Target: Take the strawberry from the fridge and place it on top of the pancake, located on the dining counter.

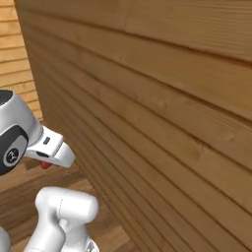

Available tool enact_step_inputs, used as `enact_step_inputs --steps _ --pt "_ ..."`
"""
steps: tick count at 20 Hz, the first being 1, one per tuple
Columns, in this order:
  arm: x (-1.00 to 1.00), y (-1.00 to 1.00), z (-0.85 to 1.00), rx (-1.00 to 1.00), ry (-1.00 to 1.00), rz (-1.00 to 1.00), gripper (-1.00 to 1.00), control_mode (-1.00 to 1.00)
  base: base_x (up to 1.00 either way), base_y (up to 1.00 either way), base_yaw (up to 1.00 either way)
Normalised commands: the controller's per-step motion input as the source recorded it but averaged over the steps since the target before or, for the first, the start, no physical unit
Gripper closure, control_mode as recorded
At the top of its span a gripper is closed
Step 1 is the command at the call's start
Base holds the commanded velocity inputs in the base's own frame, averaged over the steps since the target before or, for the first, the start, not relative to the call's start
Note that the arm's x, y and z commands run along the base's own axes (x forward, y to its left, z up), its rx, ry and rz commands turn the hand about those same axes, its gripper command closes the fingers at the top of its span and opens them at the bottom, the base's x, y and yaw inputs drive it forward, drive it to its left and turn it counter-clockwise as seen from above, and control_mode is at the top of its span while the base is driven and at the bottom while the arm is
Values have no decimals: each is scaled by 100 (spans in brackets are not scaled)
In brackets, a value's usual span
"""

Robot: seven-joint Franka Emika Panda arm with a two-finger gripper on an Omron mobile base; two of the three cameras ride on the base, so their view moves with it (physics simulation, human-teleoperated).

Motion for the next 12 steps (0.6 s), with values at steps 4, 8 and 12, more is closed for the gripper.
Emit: enact_step_inputs --steps 4,8,12 --pt "0 0 0 0 0 0 100 100 72 1 83" --pt "0 0 0 0 0 0 100 100 73 0 86" --pt "0 0 0 0 0 0 100 100 69 0 88"
